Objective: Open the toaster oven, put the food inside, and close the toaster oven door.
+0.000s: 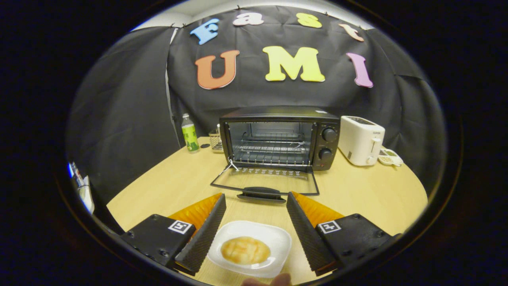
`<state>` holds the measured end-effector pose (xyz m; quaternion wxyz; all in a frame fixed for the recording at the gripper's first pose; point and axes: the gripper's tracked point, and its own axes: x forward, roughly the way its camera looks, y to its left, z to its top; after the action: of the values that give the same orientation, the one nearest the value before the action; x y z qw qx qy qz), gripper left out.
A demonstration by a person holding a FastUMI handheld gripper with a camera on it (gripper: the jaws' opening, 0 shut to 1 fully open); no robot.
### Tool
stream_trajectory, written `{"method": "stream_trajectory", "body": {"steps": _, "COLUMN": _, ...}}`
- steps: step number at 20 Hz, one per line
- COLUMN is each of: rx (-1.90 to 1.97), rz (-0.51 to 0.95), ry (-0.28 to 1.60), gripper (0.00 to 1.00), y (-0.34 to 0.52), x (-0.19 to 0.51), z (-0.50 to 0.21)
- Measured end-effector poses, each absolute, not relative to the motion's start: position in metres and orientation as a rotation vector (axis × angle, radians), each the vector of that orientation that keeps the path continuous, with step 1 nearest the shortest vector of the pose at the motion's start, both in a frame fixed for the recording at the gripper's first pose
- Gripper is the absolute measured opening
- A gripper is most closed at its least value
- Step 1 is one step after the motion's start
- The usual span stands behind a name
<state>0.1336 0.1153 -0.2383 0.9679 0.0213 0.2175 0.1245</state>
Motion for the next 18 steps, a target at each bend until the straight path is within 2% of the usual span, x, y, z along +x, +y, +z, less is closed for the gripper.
{"method": "stream_trajectory", "body": {"steps": 9, "rx": 0.017, "rz": 0.23, "ry": 0.329, "gripper": 1.0, "y": 0.119, "x": 0.08, "z": -0.257}}
{"method": "stream_trajectory", "body": {"steps": 18, "rx": 0.02, "rz": 0.229, "ry": 0.456, "gripper": 1.0, "y": 0.132, "x": 0.067, "z": -0.323}}
